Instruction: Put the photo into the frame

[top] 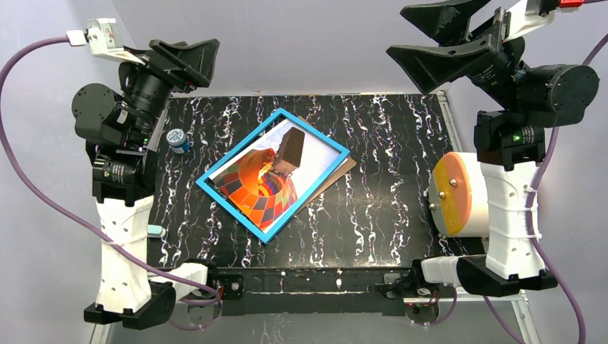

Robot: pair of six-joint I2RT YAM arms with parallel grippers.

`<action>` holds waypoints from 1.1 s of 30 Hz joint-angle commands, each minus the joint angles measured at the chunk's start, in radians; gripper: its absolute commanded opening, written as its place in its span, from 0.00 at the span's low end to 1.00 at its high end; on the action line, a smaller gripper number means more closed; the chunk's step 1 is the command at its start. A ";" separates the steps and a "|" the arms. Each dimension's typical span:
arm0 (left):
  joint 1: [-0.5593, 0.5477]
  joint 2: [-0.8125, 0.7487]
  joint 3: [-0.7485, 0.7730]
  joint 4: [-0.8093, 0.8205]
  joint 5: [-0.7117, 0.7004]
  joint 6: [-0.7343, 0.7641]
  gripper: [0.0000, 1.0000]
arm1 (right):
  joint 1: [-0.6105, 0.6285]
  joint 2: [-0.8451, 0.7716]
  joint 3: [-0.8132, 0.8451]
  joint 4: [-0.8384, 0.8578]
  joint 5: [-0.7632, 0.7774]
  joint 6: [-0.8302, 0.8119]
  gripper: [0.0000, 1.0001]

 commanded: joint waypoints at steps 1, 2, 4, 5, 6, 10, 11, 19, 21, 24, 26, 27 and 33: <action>-0.005 -0.011 -0.018 -0.077 -0.179 0.024 0.98 | 0.003 0.005 -0.002 -0.021 0.014 -0.023 0.99; -0.005 -0.016 -0.030 -0.093 -0.200 0.032 0.98 | 0.005 0.006 -0.006 -0.032 0.021 -0.025 0.99; -0.005 -0.025 -0.062 -0.114 -0.240 0.041 0.98 | 0.005 0.007 -0.016 -0.050 0.031 -0.028 0.98; -0.005 -0.029 -0.085 -0.121 -0.250 0.043 0.98 | 0.005 0.005 -0.027 -0.055 0.037 -0.028 0.98; -0.005 -0.034 -0.116 -0.126 -0.251 0.044 0.98 | 0.004 0.004 -0.039 -0.061 0.042 -0.028 0.98; -0.005 -0.046 -0.210 -0.131 -0.246 0.032 0.98 | 0.005 0.017 -0.057 -0.126 0.055 -0.022 0.95; -0.005 -0.045 -0.231 -0.134 -0.234 0.026 0.98 | 0.005 0.025 -0.061 -0.152 0.056 -0.020 0.94; -0.005 -0.042 -0.433 -0.138 -0.159 0.019 0.99 | 0.016 0.058 -0.215 -0.368 0.107 0.046 0.84; -0.005 -0.029 -0.472 -0.140 -0.114 0.024 0.98 | 0.040 0.074 -0.246 -0.425 0.141 0.047 0.82; -0.005 0.011 -0.515 -0.134 0.003 0.020 0.98 | 0.110 0.118 -0.280 -0.553 0.229 0.013 0.78; -0.007 0.050 -0.536 -0.125 0.076 -0.014 0.98 | 0.156 0.143 -0.311 -0.639 0.297 -0.013 0.74; -0.014 0.067 -0.550 -0.116 0.111 -0.030 0.98 | 0.175 0.153 -0.335 -0.677 0.340 -0.023 0.72; -0.236 0.153 -0.619 -0.154 0.044 0.037 0.98 | 0.234 0.173 -0.537 -0.808 0.549 -0.016 0.63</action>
